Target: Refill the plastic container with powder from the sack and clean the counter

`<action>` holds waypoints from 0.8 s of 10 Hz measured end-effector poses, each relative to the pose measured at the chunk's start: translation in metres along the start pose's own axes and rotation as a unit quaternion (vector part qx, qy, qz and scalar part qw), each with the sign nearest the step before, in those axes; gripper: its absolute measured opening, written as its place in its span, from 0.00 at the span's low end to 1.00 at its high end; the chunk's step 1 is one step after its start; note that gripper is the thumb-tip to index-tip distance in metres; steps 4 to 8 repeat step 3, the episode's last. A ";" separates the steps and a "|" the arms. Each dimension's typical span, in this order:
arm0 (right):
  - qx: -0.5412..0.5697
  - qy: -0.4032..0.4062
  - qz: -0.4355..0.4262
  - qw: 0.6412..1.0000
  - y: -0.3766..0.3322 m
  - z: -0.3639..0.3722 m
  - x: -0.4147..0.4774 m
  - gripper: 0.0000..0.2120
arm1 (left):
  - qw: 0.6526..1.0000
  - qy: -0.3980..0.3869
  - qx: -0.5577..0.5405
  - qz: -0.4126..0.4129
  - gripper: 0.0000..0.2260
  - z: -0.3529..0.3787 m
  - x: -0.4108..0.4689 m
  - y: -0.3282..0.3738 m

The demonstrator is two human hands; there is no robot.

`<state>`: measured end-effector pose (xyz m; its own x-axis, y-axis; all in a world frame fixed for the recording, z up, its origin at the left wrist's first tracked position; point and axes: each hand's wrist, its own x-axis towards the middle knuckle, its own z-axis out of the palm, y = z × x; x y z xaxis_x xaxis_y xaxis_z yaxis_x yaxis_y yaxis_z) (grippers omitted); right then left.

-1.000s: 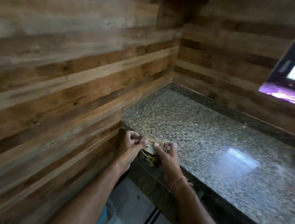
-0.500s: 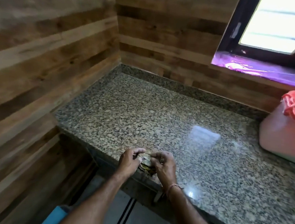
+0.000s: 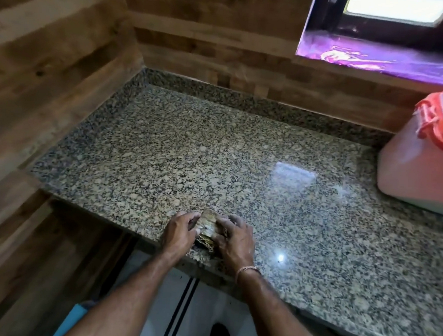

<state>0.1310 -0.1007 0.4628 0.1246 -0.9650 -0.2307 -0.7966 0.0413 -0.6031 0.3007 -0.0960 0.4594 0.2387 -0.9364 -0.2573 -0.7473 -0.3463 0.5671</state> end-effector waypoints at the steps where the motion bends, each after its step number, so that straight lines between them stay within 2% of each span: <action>1: 0.048 0.029 0.017 0.998 0.003 -0.011 -0.001 0.24 | 1.000 0.004 0.005 0.010 0.24 -0.011 -0.002 0.007; 3: 0.079 0.122 -0.011 0.989 0.013 -0.071 -0.031 0.22 | 0.995 0.044 0.005 0.087 0.25 -0.047 -0.020 0.038; 8: 0.079 0.122 -0.011 0.989 0.013 -0.071 -0.031 0.22 | 0.995 0.044 0.005 0.087 0.25 -0.047 -0.020 0.038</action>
